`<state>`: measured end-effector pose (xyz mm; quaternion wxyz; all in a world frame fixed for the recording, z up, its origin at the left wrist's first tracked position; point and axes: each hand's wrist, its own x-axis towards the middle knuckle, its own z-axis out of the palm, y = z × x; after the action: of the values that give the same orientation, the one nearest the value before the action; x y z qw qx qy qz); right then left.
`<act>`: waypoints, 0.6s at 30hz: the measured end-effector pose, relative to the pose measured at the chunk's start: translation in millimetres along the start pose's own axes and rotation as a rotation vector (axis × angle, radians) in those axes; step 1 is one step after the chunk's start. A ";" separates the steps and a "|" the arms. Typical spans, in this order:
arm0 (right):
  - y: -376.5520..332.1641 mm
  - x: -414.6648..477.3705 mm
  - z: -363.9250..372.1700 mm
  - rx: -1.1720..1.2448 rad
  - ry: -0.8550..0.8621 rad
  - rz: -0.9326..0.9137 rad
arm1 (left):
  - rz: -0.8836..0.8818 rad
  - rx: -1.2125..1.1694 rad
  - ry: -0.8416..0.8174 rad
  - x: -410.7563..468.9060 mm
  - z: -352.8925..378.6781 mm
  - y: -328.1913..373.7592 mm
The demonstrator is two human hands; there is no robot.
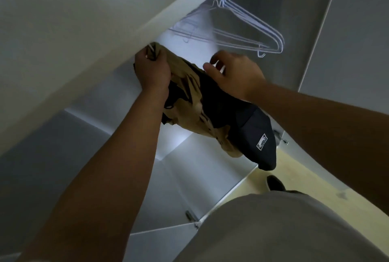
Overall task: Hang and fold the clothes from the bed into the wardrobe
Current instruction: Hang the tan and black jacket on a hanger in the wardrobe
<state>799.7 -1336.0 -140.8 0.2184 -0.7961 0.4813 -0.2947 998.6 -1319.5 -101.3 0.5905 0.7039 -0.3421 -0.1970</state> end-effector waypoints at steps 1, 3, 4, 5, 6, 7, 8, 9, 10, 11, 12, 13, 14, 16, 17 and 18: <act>-9.4 -12.6 2.8 -0.002 -0.033 0.000 | 0.044 0.021 0.003 -2.5 -6.2 1.4; -19.9 -30.1 3.3 -0.058 -0.068 -0.006 | 0.115 0.043 0.007 -5.4 -13.1 4.5; -24.8 -38.4 4.6 -0.084 -0.057 -0.015 | 0.136 0.049 0.007 -4.9 -17.5 5.0; -28.9 -45.6 5.6 -0.104 -0.034 -0.030 | 0.148 0.063 0.008 -3.2 -21.2 5.3; -32.0 -51.4 6.0 -0.128 -0.011 -0.052 | 0.148 0.065 0.010 -0.3 -23.4 5.7; -35.0 -56.9 7.9 -0.162 0.008 -0.067 | 0.137 0.055 0.005 2.5 -25.4 6.2; -38.0 -62.0 10.6 -0.207 0.017 -0.068 | 0.114 0.036 -0.005 5.4 -27.3 6.0; -40.3 -64.8 13.0 -0.255 0.010 -0.056 | 0.079 0.009 -0.018 8.7 -27.7 5.2; -42.5 -65.6 15.2 -0.293 -0.008 -0.031 | 0.041 -0.024 -0.036 11.9 -27.1 4.1; -44.5 -64.5 16.6 -0.317 -0.026 -0.002 | 0.009 -0.060 -0.055 14.0 -25.1 3.9; -47.1 -62.2 17.6 -0.333 -0.040 0.019 | -0.013 -0.083 -0.071 15.8 -22.3 4.0; -50.3 -59.3 18.3 -0.351 -0.046 0.025 | -0.026 -0.094 -0.076 18.8 -19.4 4.1; -53.8 -56.1 18.5 -0.371 -0.049 0.025 | -0.035 -0.104 -0.078 21.1 -17.1 4.7; -60.0 -48.6 16.5 -0.391 -0.047 0.023 | -0.061 -0.109 -0.077 27.3 -14.2 5.2; -62.1 -43.9 14.9 -0.394 -0.043 0.017 | -0.073 -0.105 -0.070 31.2 -13.8 5.5; -63.0 -39.1 12.7 -0.399 -0.043 0.011 | -0.090 -0.105 -0.069 33.8 -14.1 5.8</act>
<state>834.4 -1272.4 -120.5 0.0682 -0.8270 0.5299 -0.1751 1030.1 -1334.3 -88.2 0.6048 0.6795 -0.3196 -0.2652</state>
